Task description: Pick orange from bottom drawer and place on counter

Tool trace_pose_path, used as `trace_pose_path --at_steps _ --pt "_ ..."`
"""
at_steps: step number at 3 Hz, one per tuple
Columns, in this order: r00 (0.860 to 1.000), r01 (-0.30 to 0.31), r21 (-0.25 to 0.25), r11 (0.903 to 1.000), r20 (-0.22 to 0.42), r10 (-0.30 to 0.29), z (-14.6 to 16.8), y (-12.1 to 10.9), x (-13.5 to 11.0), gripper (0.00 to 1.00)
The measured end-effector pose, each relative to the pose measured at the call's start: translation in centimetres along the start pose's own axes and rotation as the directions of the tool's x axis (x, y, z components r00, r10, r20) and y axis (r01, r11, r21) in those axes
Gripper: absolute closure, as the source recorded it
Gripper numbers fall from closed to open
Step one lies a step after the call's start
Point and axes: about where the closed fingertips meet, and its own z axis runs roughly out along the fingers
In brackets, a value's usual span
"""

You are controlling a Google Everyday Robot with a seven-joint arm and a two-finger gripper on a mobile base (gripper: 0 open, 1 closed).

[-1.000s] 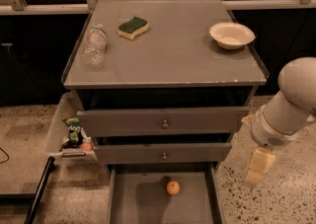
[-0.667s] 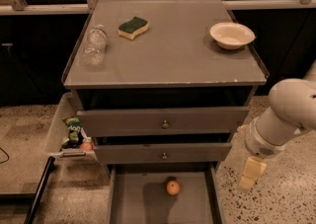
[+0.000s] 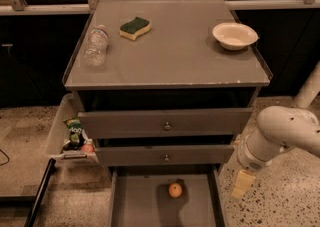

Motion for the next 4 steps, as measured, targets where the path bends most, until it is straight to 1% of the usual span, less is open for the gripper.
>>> trace_pose_path --at_steps 1,2,3,4 --pt "1.0 -0.006 -0.036 0.9993 -0.007 0.006 5.0 0.1 1.1 0.0" --pt "1.0 -0.006 -0.036 0.9993 -0.007 0.006 5.0 0.1 1.1 0.0" --pt "0.999 -0.048 -0.054 0.9974 -0.002 0.048 8.2 -0.4 2.1 0.0" --pt "0.995 -0.1 -0.06 0.9931 0.018 0.102 13.9 -2.0 3.9 0.0"
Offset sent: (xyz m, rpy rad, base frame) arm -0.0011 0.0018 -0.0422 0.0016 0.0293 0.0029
